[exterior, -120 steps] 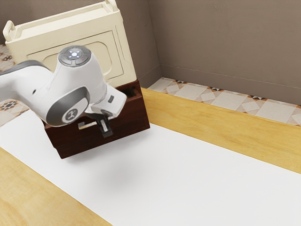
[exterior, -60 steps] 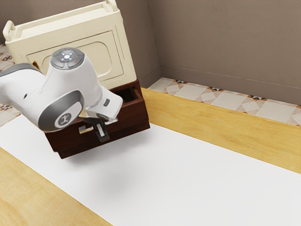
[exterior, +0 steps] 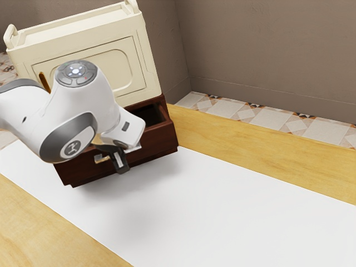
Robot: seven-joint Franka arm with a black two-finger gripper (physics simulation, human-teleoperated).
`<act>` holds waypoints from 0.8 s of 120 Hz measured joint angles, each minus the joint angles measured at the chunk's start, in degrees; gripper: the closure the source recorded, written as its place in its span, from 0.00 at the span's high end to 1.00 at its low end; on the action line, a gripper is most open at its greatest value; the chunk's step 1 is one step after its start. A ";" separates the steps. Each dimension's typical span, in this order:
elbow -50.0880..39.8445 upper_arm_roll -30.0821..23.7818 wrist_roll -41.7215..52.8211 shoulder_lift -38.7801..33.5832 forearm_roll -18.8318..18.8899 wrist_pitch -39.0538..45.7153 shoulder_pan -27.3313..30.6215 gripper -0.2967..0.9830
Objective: Pull the drawer handle with one arm to open the drawer
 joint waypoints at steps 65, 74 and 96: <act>-2.84 -1.27 -0.60 -3.41 -1.68 -0.37 -0.03 0.46; -2.89 -1.27 -0.64 -3.65 -1.72 -0.44 -0.03 0.46; -2.96 -1.28 -0.74 -4.08 -1.86 -0.83 -0.03 0.46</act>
